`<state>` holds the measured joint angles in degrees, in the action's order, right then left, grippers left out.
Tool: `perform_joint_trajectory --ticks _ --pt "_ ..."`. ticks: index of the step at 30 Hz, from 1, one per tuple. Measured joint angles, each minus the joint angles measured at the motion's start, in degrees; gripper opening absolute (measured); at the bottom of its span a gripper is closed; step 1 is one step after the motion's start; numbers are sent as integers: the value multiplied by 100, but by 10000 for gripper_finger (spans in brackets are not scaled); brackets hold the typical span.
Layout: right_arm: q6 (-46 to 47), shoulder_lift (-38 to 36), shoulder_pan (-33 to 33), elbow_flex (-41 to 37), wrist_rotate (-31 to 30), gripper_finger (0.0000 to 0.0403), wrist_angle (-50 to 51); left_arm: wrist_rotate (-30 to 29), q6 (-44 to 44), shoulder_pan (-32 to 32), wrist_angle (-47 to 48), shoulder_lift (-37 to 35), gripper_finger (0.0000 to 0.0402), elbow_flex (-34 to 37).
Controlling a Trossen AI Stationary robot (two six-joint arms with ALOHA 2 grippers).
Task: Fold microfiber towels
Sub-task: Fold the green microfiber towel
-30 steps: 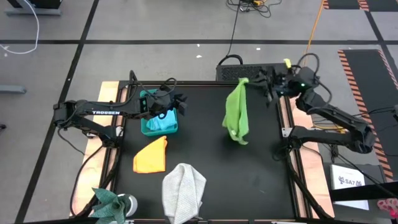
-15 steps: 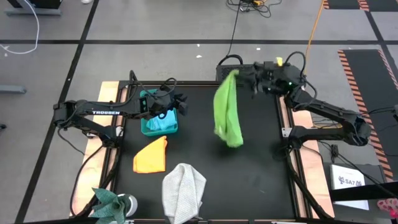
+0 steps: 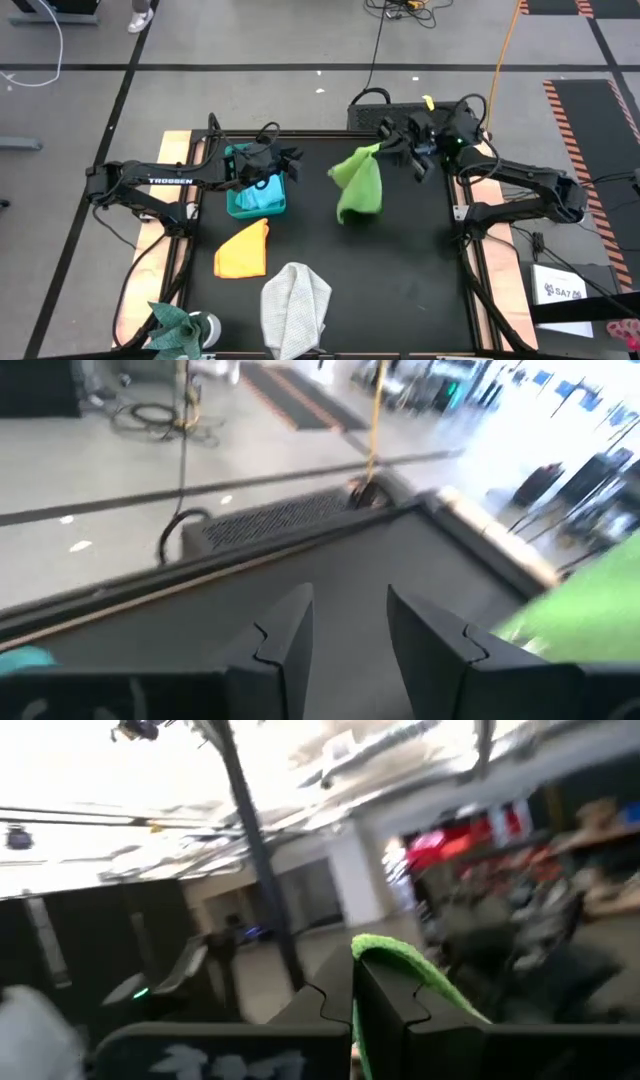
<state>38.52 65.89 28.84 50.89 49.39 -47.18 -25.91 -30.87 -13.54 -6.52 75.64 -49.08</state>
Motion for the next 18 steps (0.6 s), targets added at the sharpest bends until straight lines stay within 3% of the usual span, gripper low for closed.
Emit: perform_joint_trajectory --ticks 6,12,15,18 --pt "768 -59 159 0 1221 0 63 347 67 1 -848 0 131 0" --pt "1678 -157 190 0 2776 0 78 380 64 1 -894 67 131 0" --pt "1711 -289 191 0 2867 0 586 718 -103 0 -973 249 131 2" --pt "1514 -397 266 0 2810 0 917 1470 -353 7 -1250 600 131 -7"
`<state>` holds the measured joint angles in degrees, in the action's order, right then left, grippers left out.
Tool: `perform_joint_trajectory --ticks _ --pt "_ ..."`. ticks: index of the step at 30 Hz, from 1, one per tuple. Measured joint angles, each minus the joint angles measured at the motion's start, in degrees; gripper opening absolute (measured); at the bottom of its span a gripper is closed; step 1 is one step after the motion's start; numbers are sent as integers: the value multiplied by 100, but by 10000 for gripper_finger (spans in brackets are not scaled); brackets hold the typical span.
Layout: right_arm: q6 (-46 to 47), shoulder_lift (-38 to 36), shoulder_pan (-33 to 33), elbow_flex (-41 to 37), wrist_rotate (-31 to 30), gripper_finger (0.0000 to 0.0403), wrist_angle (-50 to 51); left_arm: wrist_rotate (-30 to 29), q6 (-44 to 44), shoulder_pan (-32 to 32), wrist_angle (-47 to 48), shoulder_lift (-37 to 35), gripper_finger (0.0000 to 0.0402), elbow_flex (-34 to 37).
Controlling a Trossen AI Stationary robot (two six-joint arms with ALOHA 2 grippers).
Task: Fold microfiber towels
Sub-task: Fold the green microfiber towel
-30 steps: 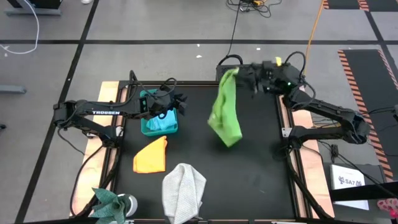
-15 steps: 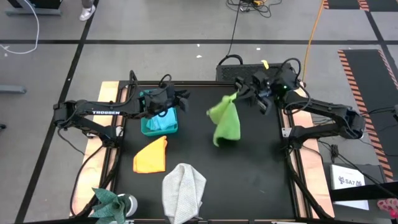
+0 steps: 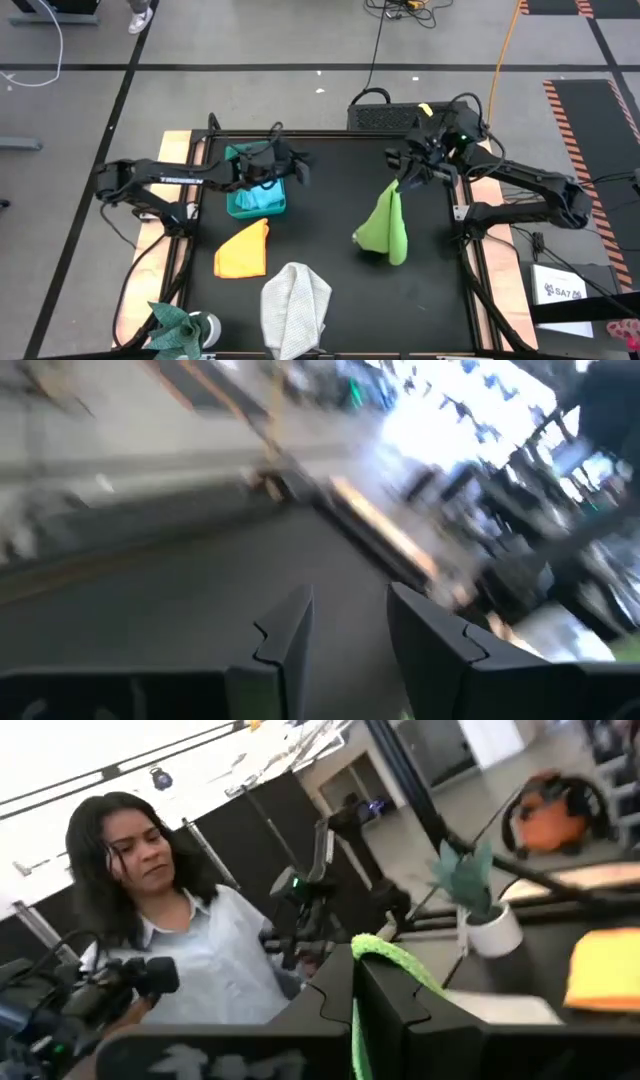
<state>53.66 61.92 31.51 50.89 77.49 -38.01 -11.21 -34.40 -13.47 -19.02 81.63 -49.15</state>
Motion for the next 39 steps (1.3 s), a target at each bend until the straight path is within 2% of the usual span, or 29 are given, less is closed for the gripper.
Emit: perform_joint_trajectory --ticks 4,9,12,16,18,23,25,29,35,39 --pt "-504 -2 45 0 -780 0 25 675 -391 64 -488 626 131 9" --pt "-990 17 288 0 -1986 0 331 725 -451 164 -1488 1139 131 9" --pt "-1112 21 407 0 -2446 0 387 727 -451 164 -1643 1216 131 9" --pt "-1122 15 500 0 -2453 0 354 725 -328 162 -1441 1216 131 9" --pt "-1032 17 496 0 -2265 0 274 642 -277 161 -1189 1216 131 9" --pt "-731 -71 492 0 -2007 0 23 -249 -486 30 -277 1218 131 9" --pt "-724 -135 493 0 -2009 0 13 -231 -537 -49 -205 1219 131 9" --pt "-738 -239 496 0 -2023 0 5 407 -538 -206 -282 1216 131 9" --pt "-825 -256 580 0 -2029 0 13 2074 -699 -328 -639 1216 131 9" --pt "-884 -211 716 0 -2041 0 12 2489 -805 -256 -770 1216 131 9"
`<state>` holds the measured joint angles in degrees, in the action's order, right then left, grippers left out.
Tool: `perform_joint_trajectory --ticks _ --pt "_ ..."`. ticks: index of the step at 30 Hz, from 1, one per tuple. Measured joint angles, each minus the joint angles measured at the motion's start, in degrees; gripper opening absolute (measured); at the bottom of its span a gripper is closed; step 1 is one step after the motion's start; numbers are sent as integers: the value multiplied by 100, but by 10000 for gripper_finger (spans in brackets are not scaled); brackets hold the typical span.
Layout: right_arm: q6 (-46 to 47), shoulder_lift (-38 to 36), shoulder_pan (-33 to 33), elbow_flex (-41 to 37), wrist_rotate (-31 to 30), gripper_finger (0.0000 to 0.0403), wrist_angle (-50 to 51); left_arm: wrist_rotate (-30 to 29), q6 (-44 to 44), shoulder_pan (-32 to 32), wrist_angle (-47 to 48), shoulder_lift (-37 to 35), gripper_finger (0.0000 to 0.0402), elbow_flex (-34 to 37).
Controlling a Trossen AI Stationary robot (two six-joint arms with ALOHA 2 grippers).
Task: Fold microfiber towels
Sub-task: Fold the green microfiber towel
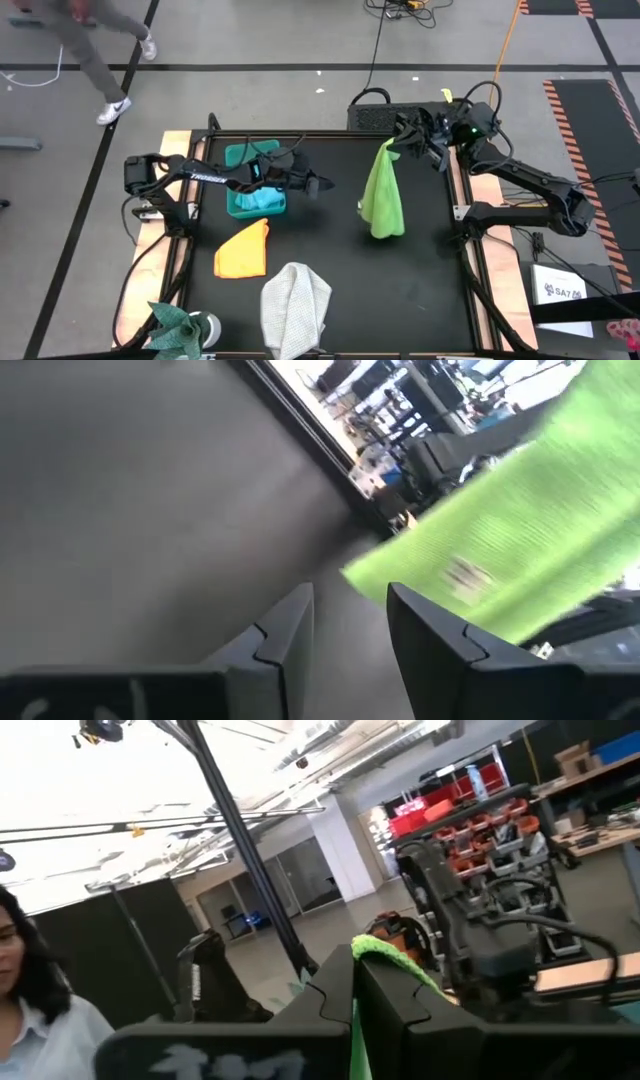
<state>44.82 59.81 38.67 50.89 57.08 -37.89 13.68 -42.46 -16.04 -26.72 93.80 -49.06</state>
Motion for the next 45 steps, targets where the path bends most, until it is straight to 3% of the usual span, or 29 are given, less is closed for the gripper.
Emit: perform_joint_trajectory --ticks 10,19,31,38,45 --pt "-85 34 80 0 -23 0 39 -610 171 243 -87 161 131 -2" --pt "-57 35 77 0 -22 0 45 -1114 819 -39 -155 159 131 -2" --pt "-55 34 77 0 -18 0 51 -278 292 -64 -1282 1028 131 -4" --pt "-55 34 77 0 -5 0 105 151 -115 -61 -2485 1477 131 -9" --pt "-55 35 77 0 -4 0 109 262 -127 -61 -2506 1491 131 -11"
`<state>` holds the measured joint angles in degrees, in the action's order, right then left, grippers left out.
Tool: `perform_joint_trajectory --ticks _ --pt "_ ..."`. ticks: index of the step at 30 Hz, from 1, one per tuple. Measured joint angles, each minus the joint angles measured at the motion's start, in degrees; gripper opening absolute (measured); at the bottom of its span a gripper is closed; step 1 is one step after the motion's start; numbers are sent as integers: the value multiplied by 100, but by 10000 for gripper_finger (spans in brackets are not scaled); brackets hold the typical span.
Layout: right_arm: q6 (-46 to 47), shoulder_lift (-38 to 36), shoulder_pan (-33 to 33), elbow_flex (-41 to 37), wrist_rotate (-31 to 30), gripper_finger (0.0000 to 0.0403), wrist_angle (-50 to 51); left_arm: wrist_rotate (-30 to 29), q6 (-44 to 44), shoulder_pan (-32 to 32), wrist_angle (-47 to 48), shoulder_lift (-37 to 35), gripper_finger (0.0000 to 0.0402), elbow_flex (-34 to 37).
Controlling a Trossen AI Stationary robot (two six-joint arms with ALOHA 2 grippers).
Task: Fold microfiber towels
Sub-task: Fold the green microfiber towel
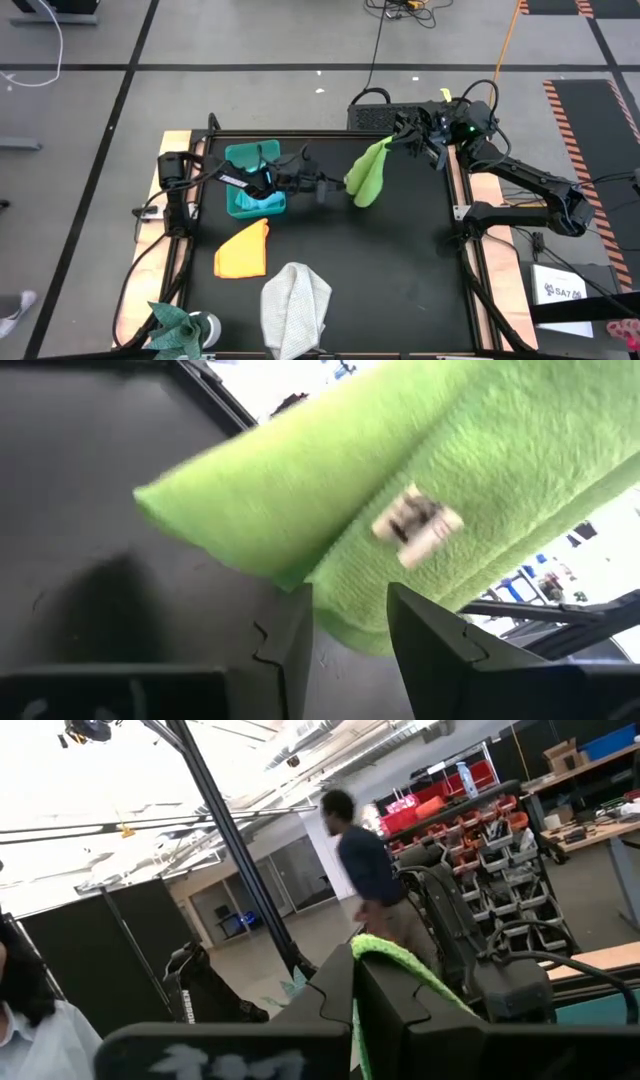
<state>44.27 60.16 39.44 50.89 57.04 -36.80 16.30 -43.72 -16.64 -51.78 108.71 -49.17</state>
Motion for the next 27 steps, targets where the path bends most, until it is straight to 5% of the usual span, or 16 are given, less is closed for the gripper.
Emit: perform_joint_trajectory --ticks 9,18,27 --pt "0 0 0 0 -4 0 0 37 -15 0 5 -2 131 0" --pt "0 -1 0 0 -11 0 -2 695 -121 11 24 -2 131 0" --pt "0 0 -2 0 -17 0 -2 60 -116 7 159 -2 131 0"
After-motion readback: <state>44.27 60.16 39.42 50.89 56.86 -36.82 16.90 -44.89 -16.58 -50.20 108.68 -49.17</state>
